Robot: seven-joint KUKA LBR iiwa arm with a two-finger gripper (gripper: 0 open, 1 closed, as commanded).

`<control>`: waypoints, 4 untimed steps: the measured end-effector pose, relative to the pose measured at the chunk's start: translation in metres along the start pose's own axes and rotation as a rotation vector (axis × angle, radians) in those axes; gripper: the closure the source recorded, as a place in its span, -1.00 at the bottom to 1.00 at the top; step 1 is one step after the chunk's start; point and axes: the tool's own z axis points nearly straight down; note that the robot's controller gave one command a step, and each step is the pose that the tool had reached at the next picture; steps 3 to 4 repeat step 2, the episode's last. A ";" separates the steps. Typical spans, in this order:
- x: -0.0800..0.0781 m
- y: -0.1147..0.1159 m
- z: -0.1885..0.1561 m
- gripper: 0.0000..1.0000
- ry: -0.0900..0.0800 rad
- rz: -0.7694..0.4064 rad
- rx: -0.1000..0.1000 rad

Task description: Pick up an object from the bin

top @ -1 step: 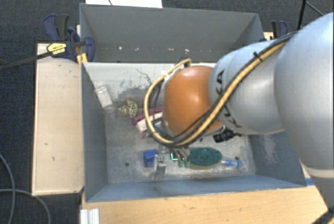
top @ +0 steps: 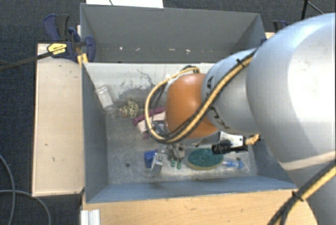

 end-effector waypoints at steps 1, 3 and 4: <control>-0.001 0.001 -0.002 1.00 -0.003 0.005 -0.003; 0.006 0.062 -0.289 1.00 -0.014 -0.027 -0.010; 0.006 0.062 -0.289 1.00 -0.014 -0.027 -0.010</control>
Offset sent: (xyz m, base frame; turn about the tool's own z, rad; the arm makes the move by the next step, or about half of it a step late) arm 0.0000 0.0000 0.0000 0.0000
